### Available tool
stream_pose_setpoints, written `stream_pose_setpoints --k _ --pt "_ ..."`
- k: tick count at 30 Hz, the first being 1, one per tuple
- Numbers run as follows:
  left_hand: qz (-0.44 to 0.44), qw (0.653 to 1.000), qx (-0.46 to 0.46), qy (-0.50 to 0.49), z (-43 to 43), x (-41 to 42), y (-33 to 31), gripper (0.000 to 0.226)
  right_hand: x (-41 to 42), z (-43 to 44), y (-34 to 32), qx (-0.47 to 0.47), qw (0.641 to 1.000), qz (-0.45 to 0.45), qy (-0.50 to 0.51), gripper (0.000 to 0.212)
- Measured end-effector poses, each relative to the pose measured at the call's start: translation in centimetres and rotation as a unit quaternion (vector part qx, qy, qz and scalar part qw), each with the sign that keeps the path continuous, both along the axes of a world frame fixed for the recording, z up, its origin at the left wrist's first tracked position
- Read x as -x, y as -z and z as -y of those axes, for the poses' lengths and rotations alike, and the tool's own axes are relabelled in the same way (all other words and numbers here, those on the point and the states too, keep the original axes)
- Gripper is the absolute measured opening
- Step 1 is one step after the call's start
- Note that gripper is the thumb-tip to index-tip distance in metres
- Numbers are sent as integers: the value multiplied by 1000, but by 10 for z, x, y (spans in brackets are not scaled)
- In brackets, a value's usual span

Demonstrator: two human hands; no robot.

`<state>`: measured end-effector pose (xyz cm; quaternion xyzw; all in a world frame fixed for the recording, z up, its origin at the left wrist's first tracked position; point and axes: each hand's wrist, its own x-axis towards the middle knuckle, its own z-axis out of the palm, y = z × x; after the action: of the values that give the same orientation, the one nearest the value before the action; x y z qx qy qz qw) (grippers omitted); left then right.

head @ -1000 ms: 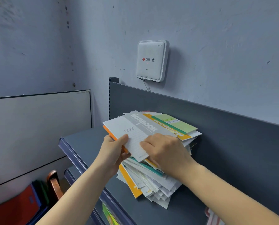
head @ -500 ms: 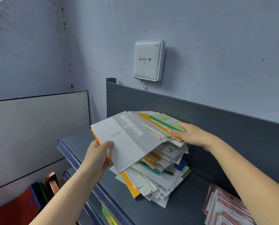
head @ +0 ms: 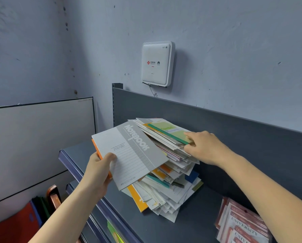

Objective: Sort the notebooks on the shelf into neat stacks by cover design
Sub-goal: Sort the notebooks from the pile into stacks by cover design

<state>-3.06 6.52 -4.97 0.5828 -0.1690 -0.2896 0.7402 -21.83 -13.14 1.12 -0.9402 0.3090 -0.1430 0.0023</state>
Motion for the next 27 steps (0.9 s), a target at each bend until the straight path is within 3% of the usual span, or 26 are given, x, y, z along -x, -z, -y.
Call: stream_pose_setpoints --k 5,9,13,15,18,22,24,27 --pt "2 1000 4 2 -2 7 1 26 -3 8 7 56 993 95 -34 22" --pt "-2 1000 13 1 -4 14 5 30 2 -10 1 116 964 220 -94 20" --pt "1 1000 26 -14 -6 27 8 31 -7 -63 17 228 939 154 -209 5" --pt "-6 999 39 -27 -9 33 9 33 -16 -81 35 271 926 109 -241 19" --pt "-7 997 63 -48 -17 42 17 35 -24 -100 56 284 907 124 -284 32" --pt "-25 995 93 -38 -40 50 31 68 -22 -120 72 283 898 116 -316 39" --pt "-45 994 94 -32 -52 53 38 60 -19 -131 82 273 900 101 -325 40" --pt "-77 993 92 -17 -71 57 47 27 -9 -145 91 235 909 91 -331 29"
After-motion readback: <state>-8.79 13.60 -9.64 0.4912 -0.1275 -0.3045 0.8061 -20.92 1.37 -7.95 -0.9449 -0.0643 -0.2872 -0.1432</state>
